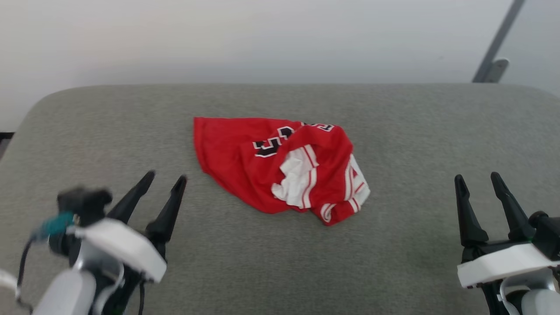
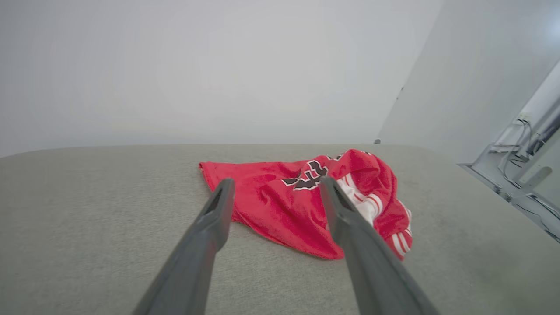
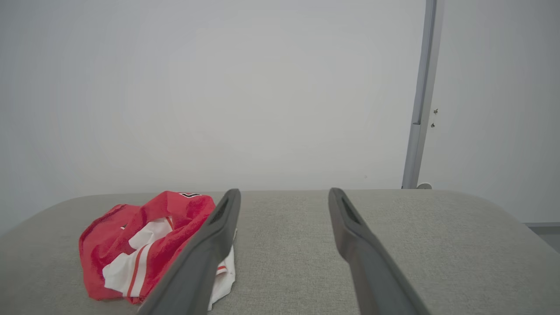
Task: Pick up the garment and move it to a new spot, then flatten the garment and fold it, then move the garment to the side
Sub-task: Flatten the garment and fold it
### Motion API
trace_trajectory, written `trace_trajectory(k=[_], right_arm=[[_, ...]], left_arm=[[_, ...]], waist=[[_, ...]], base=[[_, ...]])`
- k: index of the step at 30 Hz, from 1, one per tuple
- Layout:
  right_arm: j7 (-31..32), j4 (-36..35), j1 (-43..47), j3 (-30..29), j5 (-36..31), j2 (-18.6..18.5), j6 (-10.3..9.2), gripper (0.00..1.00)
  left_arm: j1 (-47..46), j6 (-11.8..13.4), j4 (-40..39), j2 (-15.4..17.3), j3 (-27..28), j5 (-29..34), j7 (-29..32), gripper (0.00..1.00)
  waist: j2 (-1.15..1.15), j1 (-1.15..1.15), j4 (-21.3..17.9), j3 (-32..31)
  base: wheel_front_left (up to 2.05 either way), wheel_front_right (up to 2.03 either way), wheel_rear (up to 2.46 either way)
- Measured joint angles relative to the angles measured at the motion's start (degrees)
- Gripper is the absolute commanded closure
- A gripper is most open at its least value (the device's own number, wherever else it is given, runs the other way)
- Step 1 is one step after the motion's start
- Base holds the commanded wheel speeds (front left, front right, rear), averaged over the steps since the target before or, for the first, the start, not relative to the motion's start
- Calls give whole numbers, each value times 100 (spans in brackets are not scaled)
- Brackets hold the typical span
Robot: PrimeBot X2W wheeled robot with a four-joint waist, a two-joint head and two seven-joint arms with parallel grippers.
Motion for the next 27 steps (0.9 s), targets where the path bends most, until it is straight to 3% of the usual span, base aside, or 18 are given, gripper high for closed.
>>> trace_trajectory(k=[10,16,27], right_arm=[[-124,203,-352,193,-14,21,1,0],[-235,389,-483,257,-7,49,0,0],[-401,593,-578,276,41,113,0,0]], left_arm=[[-1491,-1,367,601,-998,-910,1595,0],[-2238,-1,931,621,-1532,-1270,2482,0],[-2948,58,1997,461,-2106,-1341,3733,0]], waist=[[0,0,-664,204],[0,0,-1161,309],[0,0,-1835,453]], base=[[0,0,0],[0,0,0],[0,0,0]])
